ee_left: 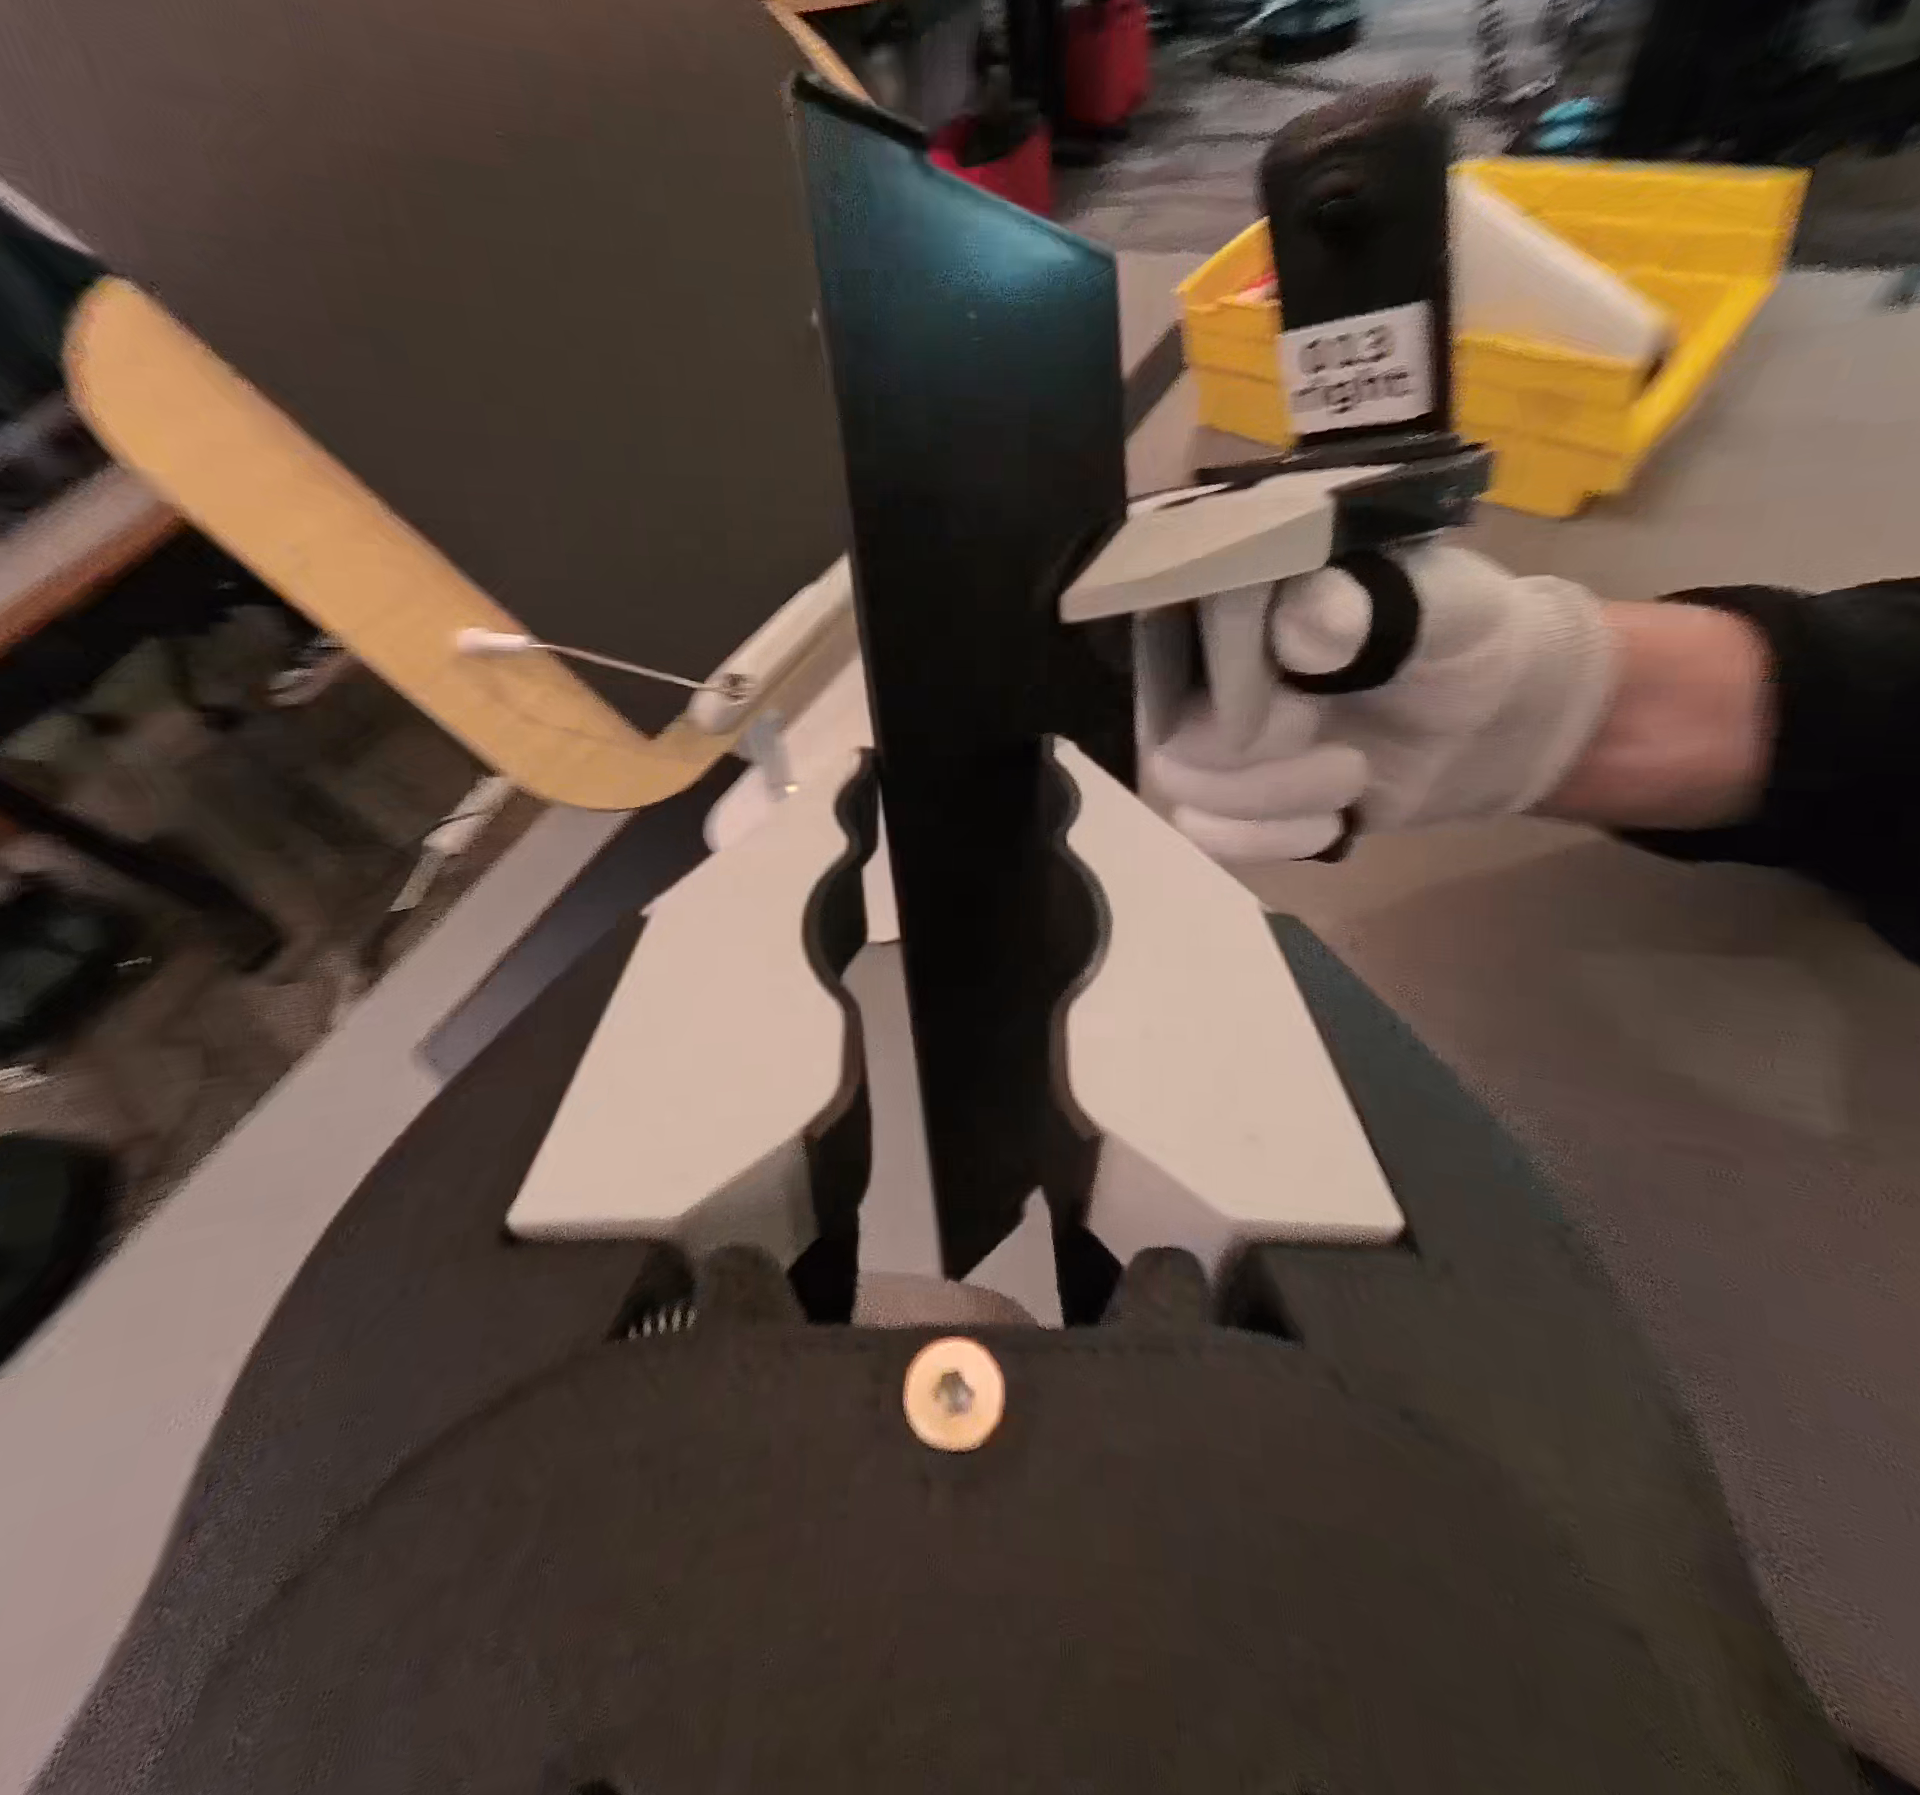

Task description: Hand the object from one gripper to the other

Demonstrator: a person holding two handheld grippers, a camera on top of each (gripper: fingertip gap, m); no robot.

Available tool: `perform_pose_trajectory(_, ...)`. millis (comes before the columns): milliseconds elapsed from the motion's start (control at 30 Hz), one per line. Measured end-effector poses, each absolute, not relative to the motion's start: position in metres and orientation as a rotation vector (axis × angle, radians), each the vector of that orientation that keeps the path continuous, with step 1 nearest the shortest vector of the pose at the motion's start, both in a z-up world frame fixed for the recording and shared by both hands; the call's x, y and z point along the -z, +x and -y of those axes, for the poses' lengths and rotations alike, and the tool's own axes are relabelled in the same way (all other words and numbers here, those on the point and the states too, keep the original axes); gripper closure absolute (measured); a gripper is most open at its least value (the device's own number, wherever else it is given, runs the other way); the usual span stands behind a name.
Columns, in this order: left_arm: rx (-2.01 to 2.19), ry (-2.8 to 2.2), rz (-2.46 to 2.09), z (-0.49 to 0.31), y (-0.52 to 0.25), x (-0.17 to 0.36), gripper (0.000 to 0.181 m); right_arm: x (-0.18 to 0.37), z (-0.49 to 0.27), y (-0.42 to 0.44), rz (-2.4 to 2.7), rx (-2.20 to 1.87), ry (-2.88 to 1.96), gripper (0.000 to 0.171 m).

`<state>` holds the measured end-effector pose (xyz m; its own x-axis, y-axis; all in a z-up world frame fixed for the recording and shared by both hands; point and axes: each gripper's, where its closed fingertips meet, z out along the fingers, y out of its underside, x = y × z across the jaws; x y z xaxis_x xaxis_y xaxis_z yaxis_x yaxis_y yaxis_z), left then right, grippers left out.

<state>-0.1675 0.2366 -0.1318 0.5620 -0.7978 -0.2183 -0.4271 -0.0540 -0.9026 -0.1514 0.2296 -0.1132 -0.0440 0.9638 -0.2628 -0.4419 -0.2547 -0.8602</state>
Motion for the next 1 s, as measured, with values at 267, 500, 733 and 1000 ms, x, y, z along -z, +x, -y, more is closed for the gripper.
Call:
perform_pose_trajectory(267,-0.394,-1.474,-1.057,-0.247,-0.170,0.147,0.117,0.115,-0.265,-0.134,0.424,-1.449,-1.139,0.171)
perform_pose_trajectory(500,-0.903,-1.225,-1.163,-0.248,-0.154,0.166,0.101,0.109,-0.264,-0.131,0.275,-1.551,-1.140,0.171)
perform_pose_trajectory(733,-1.108,-1.174,-0.975,-0.264,-0.179,0.142,0.122,0.103,-0.254,-0.135,0.238,-1.569,-1.134,0.171)
perform_pose_trajectory(1000,-0.985,-1.175,-0.938,-0.259,-0.181,0.121,0.181,0.098,-0.251,-0.136,0.287,-1.571,-1.123,0.154)
